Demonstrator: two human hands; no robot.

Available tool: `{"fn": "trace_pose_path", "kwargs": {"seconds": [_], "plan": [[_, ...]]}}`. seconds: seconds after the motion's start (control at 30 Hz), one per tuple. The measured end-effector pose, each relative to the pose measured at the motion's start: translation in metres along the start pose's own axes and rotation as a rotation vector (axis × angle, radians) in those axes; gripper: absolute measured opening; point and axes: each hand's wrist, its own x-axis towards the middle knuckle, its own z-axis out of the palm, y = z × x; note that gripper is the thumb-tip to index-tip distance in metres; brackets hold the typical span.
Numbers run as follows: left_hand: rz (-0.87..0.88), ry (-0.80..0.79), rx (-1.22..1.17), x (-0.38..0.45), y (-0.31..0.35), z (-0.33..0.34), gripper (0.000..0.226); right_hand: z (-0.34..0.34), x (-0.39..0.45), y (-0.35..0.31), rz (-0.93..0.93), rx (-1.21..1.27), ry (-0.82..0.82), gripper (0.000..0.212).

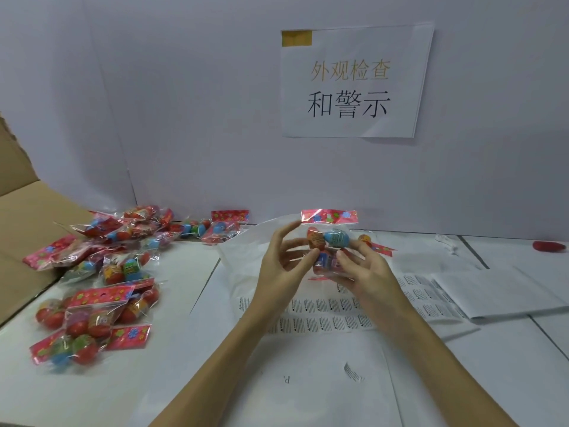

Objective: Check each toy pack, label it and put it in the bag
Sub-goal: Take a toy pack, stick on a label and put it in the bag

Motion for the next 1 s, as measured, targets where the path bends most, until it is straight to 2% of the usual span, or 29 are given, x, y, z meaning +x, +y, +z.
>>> {"fn": "trace_pose_path", "kwargs": {"seconds": [0.17, 0.27, 0.3, 0.33, 0.4, 0.43, 0.5, 0.57, 0.63, 0.7, 0.73, 0.83, 0.9, 0.93, 1.0], "plan": [[0.014, 0.085, 0.011, 0.002, -0.004, 0.001, 0.063, 0.002, -0.004, -0.002, -0.112, -0.201, 0.067, 0.037], [0.064, 0.111, 0.104, 0.0, -0.006, 0.003, 0.041, 0.006, -0.006, -0.001, -0.234, -0.339, 0.175, 0.043], [0.066, 0.071, 0.101, -0.001, -0.007, 0.004, 0.029, 0.008, -0.008, 0.0, -0.269, -0.349, 0.161, 0.043], [0.034, 0.006, 0.053, -0.003, -0.005, 0.005, 0.028, 0.009, -0.009, 0.001, -0.314, -0.377, 0.115, 0.04], [-0.099, -0.1, -0.12, -0.006, -0.001, 0.008, 0.044, 0.011, -0.012, 0.001, -0.412, -0.472, 0.001, 0.03], [-0.13, -0.117, -0.177, -0.005, 0.0, 0.008, 0.044, 0.011, -0.013, 0.0, -0.447, -0.486, -0.021, 0.026], [-0.131, -0.107, -0.213, -0.003, -0.003, 0.005, 0.033, 0.009, -0.011, -0.003, -0.511, -0.528, 0.066, 0.021], [-0.161, -0.115, -0.254, -0.002, -0.004, 0.003, 0.03, 0.005, -0.009, -0.005, -0.475, -0.599, 0.216, 0.031], [-0.166, -0.132, -0.208, -0.004, -0.003, 0.004, 0.03, 0.002, -0.008, -0.01, -0.255, -0.452, 0.141, 0.045], [-0.14, -0.155, -0.061, -0.007, -0.001, 0.007, 0.028, -0.001, -0.009, -0.014, -0.056, -0.235, -0.028, 0.04], [-0.126, -0.168, 0.005, -0.008, -0.002, 0.01, 0.032, -0.003, -0.009, -0.017, -0.003, -0.196, -0.061, 0.037], [-0.165, -0.149, 0.048, -0.008, 0.0, 0.012, 0.065, -0.019, -0.01, -0.035, 0.091, -0.025, 0.066, 0.033], [-0.157, -0.106, -0.019, -0.006, 0.001, 0.007, 0.069, -0.045, -0.012, -0.055, 0.081, 0.254, 0.209, 0.027], [-0.146, -0.077, -0.056, -0.005, -0.001, 0.004, 0.065, -0.064, -0.017, -0.066, 0.019, 0.442, 0.252, 0.023], [-0.139, -0.055, -0.093, -0.003, -0.004, 0.001, 0.058, -0.104, -0.031, -0.084, -0.275, 0.887, 0.211, 0.029]]}}
